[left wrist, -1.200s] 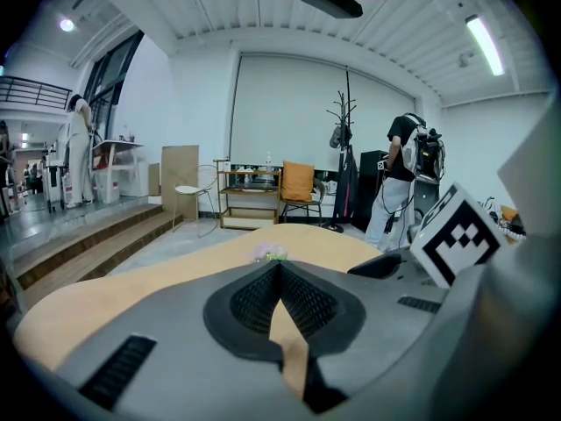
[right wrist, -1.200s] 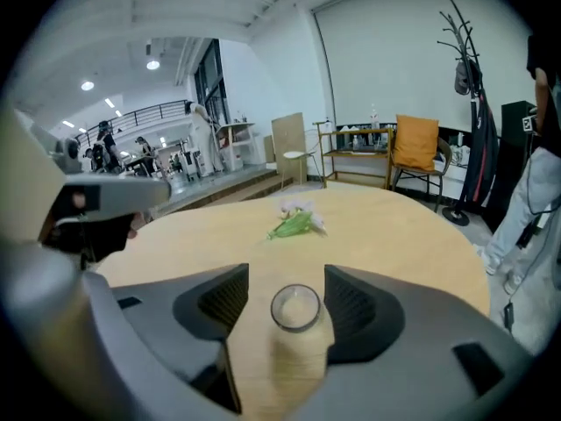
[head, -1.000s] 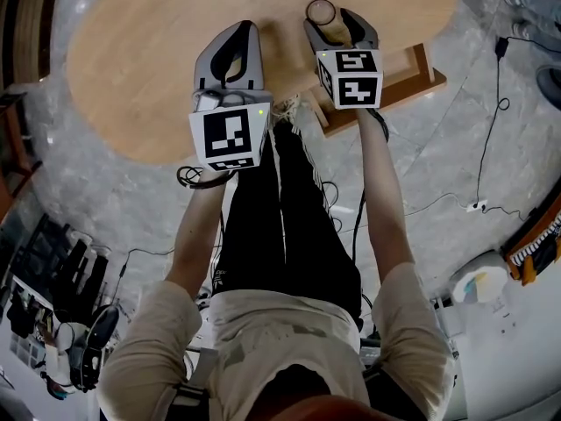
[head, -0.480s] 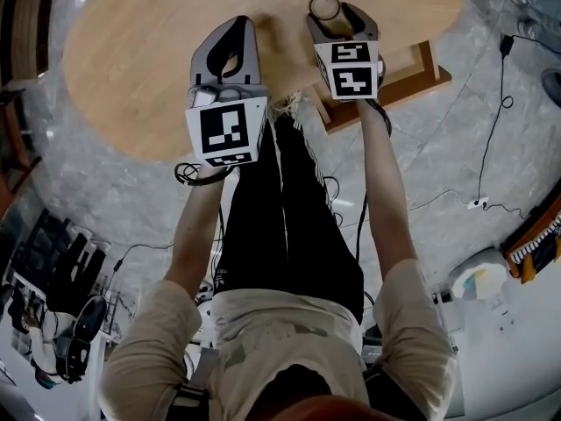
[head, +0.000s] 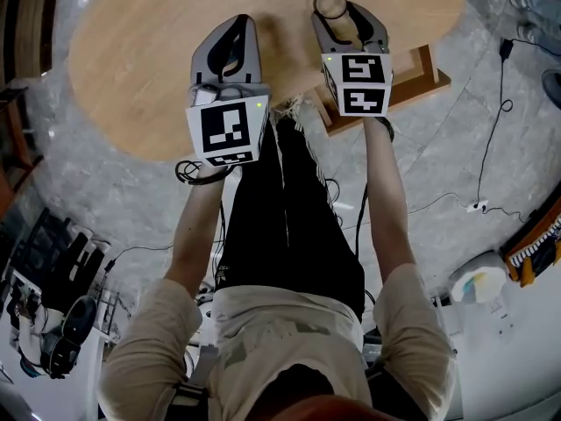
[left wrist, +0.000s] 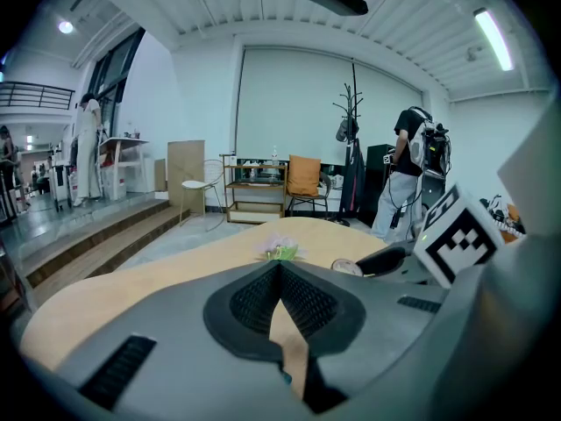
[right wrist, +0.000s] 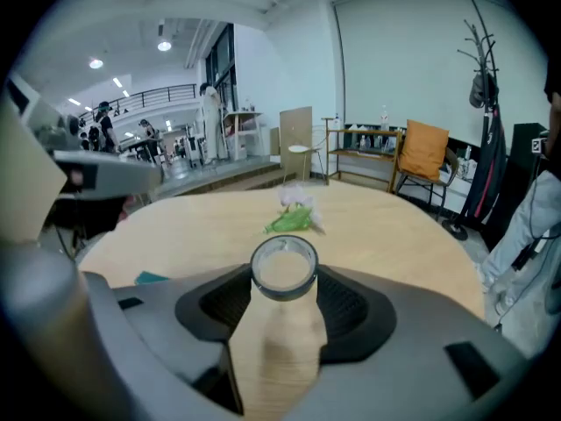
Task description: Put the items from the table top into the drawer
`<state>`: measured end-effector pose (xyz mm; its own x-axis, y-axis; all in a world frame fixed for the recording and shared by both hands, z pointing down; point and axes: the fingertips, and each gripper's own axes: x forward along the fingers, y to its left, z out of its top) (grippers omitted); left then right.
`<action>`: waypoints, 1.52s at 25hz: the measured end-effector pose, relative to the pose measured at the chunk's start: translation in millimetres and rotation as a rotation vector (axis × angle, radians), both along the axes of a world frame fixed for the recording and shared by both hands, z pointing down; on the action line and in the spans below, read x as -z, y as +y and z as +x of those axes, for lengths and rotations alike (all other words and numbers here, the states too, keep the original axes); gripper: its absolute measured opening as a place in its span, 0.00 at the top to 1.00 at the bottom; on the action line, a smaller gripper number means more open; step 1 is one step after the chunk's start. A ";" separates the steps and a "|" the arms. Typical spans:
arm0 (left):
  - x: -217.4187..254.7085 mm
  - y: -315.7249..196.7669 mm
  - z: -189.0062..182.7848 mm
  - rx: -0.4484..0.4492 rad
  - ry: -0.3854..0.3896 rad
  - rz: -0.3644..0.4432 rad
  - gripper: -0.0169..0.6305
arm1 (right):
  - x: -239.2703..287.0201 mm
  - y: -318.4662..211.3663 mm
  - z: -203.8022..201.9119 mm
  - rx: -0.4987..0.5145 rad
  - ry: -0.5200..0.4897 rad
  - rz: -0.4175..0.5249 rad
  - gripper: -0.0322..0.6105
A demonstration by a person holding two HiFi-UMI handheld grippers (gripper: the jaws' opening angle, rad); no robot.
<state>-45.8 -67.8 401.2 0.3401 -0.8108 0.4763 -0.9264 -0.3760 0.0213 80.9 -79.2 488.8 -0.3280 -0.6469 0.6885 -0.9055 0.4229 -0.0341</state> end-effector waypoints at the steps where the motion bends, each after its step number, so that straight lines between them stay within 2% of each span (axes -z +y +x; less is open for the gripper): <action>1: 4.8 -1.1 -0.8 0.002 0.000 0.005 0.96 | 20.9 -0.4 -2.4 -0.008 -0.020 0.044 0.58; 5: 26.8 -8.2 -1.0 0.019 0.013 0.024 0.96 | 101.9 11.1 -7.8 -0.050 -0.098 0.202 0.58; 8: 40.2 -14.4 7.7 0.009 0.017 0.051 0.96 | 136.0 26.3 -8.3 -0.067 -0.167 0.256 0.58; 12: 50.5 -18.1 12.9 -0.009 0.014 0.076 0.96 | 147.5 35.3 -12.6 -0.060 -0.194 0.281 0.58; 16: 48.0 -17.2 16.9 -0.011 0.020 0.066 0.96 | 144.5 34.8 -8.9 -0.060 -0.189 0.269 0.58; 21: 42.2 -14.8 21.6 -0.024 0.019 0.047 0.96 | 134.2 36.6 5.0 -0.081 -0.137 0.255 0.58; 26: 38.2 -11.7 26.4 -0.042 0.008 0.041 0.96 | 69.8 74.8 49.9 -0.144 -0.002 0.116 0.58; 30: 28.8 -6.8 32.0 -0.064 -0.003 0.029 0.96 | -2.0 135.8 76.7 -0.105 0.088 -0.065 0.58; 33: 20.4 -3.5 34.0 -0.079 -0.013 0.019 0.96 | -54.8 179.8 78.3 0.026 0.165 -0.205 0.58; 38: 11.1 3.1 39.2 -0.105 -0.035 0.006 0.96 | -112.3 220.5 65.8 0.362 0.324 -0.335 0.58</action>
